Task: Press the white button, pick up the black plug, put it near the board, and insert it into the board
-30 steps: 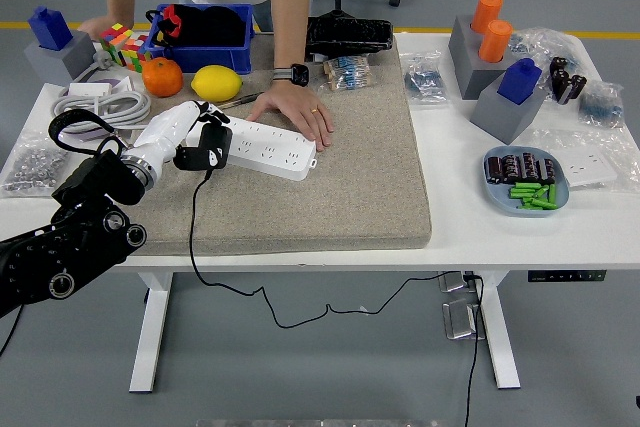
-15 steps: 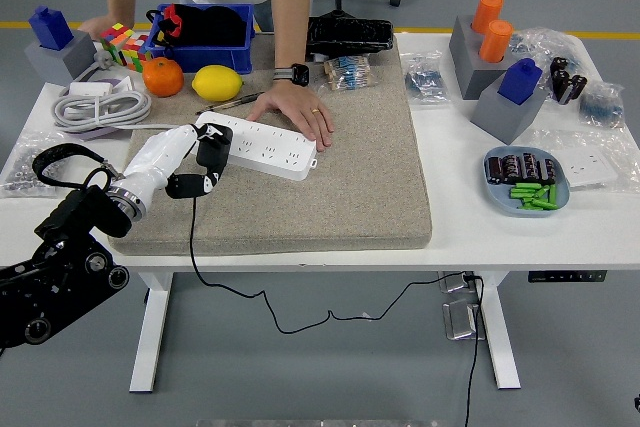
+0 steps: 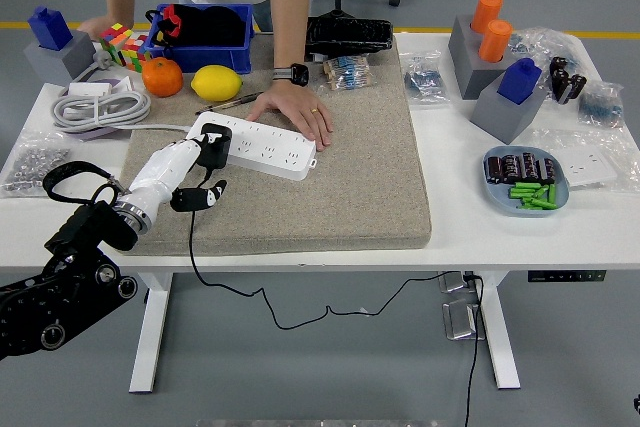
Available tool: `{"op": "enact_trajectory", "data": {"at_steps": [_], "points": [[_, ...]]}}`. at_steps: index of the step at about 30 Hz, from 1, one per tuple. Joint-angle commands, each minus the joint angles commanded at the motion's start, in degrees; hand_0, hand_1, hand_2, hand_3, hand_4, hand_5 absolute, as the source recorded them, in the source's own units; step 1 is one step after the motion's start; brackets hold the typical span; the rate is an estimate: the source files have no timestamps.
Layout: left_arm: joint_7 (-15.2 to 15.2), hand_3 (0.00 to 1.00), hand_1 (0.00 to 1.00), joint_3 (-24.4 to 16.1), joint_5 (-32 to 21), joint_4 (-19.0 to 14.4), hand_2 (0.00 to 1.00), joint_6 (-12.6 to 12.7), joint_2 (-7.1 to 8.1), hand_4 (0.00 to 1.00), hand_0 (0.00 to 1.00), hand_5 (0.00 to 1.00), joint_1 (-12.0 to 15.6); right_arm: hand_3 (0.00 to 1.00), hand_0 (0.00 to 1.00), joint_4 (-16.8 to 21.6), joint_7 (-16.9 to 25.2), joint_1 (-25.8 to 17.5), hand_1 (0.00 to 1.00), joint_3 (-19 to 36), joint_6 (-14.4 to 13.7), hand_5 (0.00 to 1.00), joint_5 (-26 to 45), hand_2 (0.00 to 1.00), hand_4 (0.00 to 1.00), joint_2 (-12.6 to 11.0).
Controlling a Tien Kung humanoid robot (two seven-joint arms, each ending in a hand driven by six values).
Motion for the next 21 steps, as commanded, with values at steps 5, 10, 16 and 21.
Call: {"op": "enact_trajectory", "data": {"at_steps": [5, 10, 16, 21], "points": [[0.7, 0.908, 0.945, 0.6, 0.8, 1.9, 0.909, 0.1, -0.89, 0.650, 0.948, 0.051, -0.7, 0.570, 0.678, 0.1, 0.0, 0.0, 0.562, 0.2, 0.0, 0.200, 0.0, 0.543, 0.668, 0.1], [0.7, 0.907, 0.947, 0.5, 1.4, 3.4, 0.909, 0.4, -1.52, 0.655, 0.951, 0.056, -1.3, 0.570, 0.678, 0.1, 0.0, 0.0, 0.562, 0.3, 0.0, 0.200, 0.0, 0.543, 0.668, 0.1], [0.6, 0.906, 0.944, 0.0, 2.3, 3.9, 0.904, 0.8, -1.62, 0.665, 0.950, 0.071, -1.5, 0.569, 0.677, 0.0, 0.0, -0.1, 0.563, 0.4, 0.0, 0.200, 0.0, 0.542, 0.668, 0.2], [0.5, 0.903, 0.946, 0.1, 2.3, 4.3, 0.904, 0.9, -1.68, 0.675, 0.952, 0.085, -1.5, 0.570, 0.677, 0.0, 0.1, -0.1, 0.563, 0.5, 0.0, 0.200, 0.0, 0.542, 0.668, 0.2]]}}
